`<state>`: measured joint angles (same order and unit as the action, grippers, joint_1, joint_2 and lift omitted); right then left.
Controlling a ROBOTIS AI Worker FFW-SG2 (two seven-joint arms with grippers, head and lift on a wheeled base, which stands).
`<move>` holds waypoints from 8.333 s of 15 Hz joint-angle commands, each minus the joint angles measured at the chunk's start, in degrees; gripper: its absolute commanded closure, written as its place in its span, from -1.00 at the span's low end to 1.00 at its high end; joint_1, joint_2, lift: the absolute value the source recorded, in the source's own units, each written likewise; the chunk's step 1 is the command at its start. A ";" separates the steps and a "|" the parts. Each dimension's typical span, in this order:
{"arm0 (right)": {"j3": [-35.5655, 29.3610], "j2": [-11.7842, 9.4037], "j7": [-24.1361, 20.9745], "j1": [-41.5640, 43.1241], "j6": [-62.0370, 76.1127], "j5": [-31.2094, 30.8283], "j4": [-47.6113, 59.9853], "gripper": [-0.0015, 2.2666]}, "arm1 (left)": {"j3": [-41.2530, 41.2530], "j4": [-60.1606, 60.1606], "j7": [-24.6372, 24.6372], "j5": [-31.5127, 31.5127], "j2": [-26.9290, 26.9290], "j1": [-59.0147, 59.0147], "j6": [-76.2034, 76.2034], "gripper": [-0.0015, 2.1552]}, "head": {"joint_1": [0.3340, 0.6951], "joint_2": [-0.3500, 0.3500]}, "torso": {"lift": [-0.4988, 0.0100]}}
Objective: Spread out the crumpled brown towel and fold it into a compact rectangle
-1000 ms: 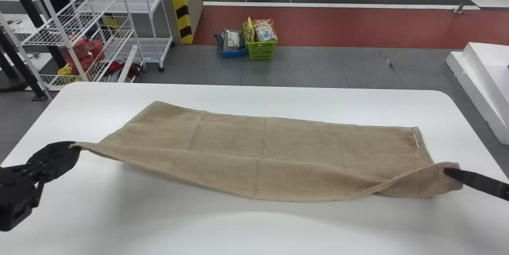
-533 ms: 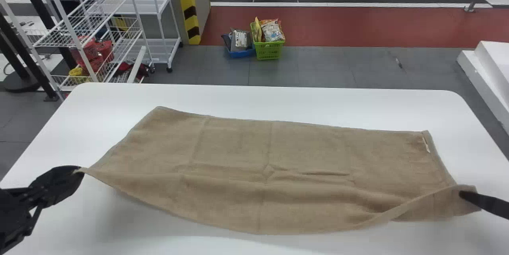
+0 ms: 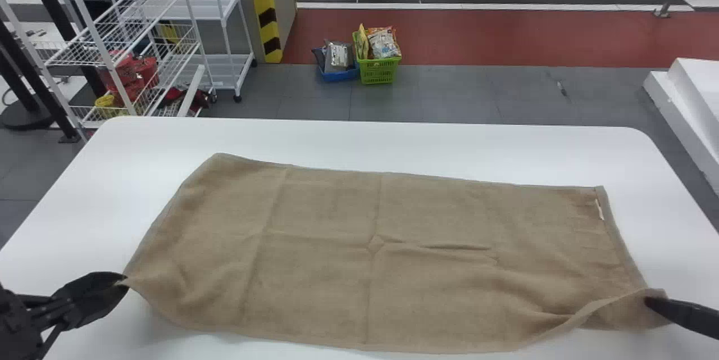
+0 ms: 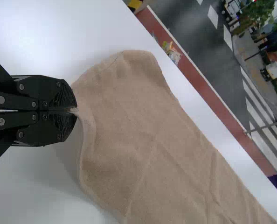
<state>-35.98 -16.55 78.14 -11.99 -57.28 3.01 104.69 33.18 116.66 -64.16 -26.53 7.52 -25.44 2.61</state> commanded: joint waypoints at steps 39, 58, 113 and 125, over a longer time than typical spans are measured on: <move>-14.64 0.64 0.19 0.83 -9.83 10.00 6.14 -0.91 | 9.79 9.63 -7.12 6.49 -3.39 0.22 3.15 -0.84 | 1.00 -0.23 | 0.46; -7.00 1.52 -16.79 15.51 -23.01 -0.99 6.49 -0.85 | -16.66 -9.44 -1.23 -10.74 -3.83 28.25 17.39 -0.81 | 1.00 -0.48 | 0.46; -9.63 -1.38 -16.26 15.68 -17.21 1.47 -4.23 -0.85 | -19.47 -41.43 -5.62 -35.43 4.61 43.37 -1.07 -0.35 | 1.00 -0.42 | 0.46; -9.46 -1.11 -16.35 15.86 -17.21 1.38 -4.49 -0.85 | -18.77 -40.64 -0.18 -34.73 4.34 42.84 -3.00 -0.36 | 1.00 -0.36 | 0.46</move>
<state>-45.23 -17.67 61.79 4.04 -74.49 4.20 100.25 15.11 76.82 -64.08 -60.30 11.65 16.81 -0.56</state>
